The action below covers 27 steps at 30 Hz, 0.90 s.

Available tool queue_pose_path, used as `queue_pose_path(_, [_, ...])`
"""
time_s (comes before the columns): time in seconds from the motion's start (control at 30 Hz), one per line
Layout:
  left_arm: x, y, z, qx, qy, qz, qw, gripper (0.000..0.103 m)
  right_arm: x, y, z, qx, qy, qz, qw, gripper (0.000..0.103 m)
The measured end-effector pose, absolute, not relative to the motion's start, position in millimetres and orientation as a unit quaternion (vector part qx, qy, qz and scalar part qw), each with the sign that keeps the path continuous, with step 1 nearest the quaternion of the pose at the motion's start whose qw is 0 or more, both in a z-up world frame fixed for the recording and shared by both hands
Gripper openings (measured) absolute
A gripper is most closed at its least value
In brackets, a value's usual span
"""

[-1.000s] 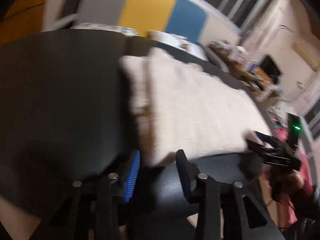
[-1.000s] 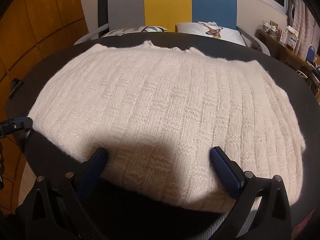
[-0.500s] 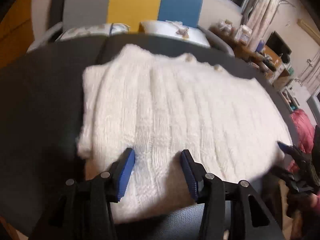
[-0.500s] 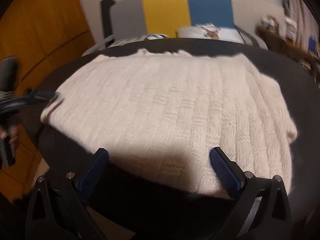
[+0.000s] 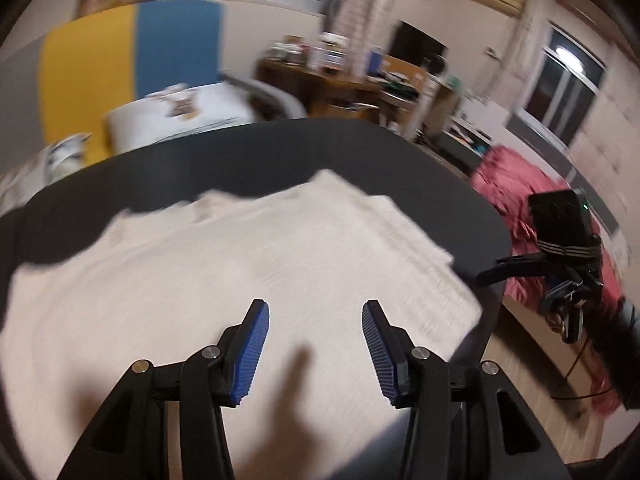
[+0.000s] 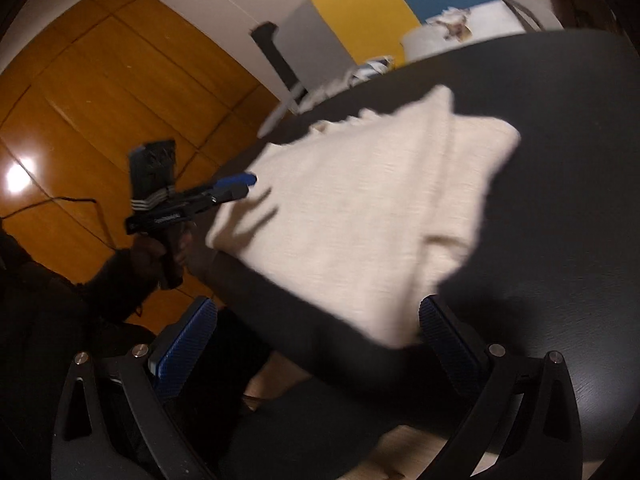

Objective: Fold clothes

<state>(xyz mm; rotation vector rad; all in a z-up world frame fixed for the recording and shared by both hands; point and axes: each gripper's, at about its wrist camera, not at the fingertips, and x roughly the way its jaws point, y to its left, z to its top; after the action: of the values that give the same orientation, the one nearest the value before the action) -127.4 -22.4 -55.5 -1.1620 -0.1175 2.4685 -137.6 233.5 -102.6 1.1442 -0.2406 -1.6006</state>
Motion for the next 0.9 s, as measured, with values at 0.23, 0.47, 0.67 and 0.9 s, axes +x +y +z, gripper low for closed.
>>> queue_pose_path(0.23, [-155, 18, -83, -0.436, -0.032, 0.868, 0.237, 0.050, -154, 204, -118, 0.505, -0.078, -0.606, 0.609, 0.103])
queue_pose_path(0.47, [-160, 14, -108, -0.440, -0.042, 0.864, 0.241, 0.049, -149, 175, -112, 0.553, -0.029, -0.473, 0.685, 0.103])
queue_pose_path(0.67, [-153, 31, -111, -0.436, 0.044, 0.869, 0.231, 0.049, -139, 156, -118, 0.586, 0.065, -0.425, 0.687, 0.103])
queue_pose_path(0.9, [-151, 30, -94, -0.428, 0.008, 0.867, 0.255, 0.049, -141, 168, -115, 0.586, 0.059, -0.457, 0.667, 0.103])
